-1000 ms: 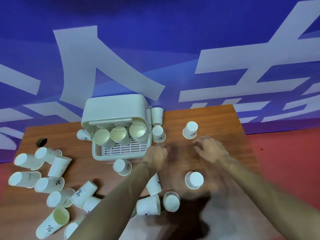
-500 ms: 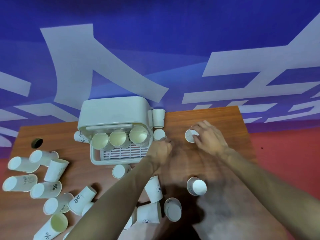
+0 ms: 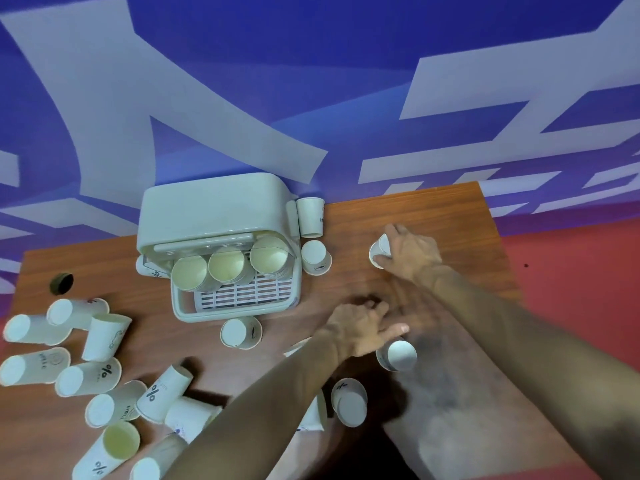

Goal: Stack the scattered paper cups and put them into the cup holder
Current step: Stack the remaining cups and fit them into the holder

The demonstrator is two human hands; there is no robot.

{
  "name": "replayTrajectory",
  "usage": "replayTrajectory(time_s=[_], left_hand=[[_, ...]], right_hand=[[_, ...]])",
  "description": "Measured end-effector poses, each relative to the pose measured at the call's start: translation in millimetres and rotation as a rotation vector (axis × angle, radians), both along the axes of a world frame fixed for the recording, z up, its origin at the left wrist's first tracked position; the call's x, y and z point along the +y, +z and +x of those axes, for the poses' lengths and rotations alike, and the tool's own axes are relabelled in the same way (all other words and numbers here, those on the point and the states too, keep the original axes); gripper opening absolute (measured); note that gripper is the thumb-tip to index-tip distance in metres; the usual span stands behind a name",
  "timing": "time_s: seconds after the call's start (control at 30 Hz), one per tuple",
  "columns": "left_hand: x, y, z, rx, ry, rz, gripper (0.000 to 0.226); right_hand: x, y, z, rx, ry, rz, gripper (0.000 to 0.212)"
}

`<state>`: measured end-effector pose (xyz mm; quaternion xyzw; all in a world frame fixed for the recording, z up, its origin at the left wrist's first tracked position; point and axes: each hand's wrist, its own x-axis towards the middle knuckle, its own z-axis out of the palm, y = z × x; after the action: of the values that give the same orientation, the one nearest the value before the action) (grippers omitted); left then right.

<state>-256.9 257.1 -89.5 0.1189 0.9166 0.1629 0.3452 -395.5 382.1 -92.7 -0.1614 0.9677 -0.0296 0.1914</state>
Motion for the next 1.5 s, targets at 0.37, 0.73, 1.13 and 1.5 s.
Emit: replayTrajectory(time_s=[0.37, 0.73, 1.13, 1.5], left_hand=[[47, -13, 12, -0.253, 0.335, -0.07, 0.099], [44, 2, 7, -0.659, 0.546, 0.303, 0.036], [25, -12, 14, -0.453, 0.156, 0.034, 0.067], [5, -7, 26, 0.09, 0.029, -0.043, 0.044]], right_hand=[[0, -8, 4, -0.018, -0.066, 0.054, 0.07], [-1, -9, 11, -0.245, -0.158, 0.074, 0.06], [12, -17, 35, -0.337, 0.071, -0.006, 0.054], [29, 6, 44, -0.056, 0.129, -0.05, 0.045]])
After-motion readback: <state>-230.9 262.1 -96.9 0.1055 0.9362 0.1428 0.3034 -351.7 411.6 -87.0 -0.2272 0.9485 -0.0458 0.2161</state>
